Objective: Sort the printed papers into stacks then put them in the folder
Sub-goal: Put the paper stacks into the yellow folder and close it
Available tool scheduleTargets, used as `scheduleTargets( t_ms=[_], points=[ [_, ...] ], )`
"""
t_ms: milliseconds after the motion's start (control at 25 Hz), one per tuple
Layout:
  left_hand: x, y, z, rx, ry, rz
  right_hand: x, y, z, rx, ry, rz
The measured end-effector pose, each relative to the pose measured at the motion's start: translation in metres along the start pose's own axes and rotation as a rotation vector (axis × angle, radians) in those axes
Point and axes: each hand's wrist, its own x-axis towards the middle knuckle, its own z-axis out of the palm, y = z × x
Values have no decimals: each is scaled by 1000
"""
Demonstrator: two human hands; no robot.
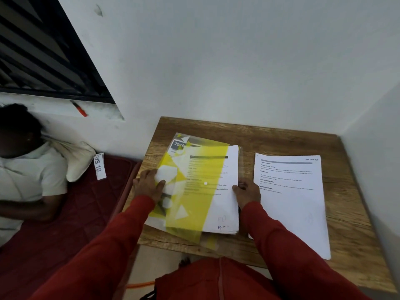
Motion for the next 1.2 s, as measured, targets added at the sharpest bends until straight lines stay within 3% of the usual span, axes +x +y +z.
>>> scheduleTargets(
  t_ms=[120, 360, 600, 760, 960, 1200],
  points=[
    [6, 4, 9, -139, -9, -26, 2, -5, 5, 18, 50, 8],
    [16, 4, 10, -157, -69, -25, 1, -26, 18, 44, -51, -138],
    [26, -5, 12, -207, -53, 30, -5, -33, 21, 40, 103, -186],
    [26, -8, 13, -196, -35, 59, -9, -35, 21, 43, 119, -215],
    [26, -10, 14, -184, -44, 78, -9, -28, 32, 76, 0, -154],
    [25, -10, 14, -171, -57, 80, -5, -29, 18, 55, -181, -216]
  ],
)
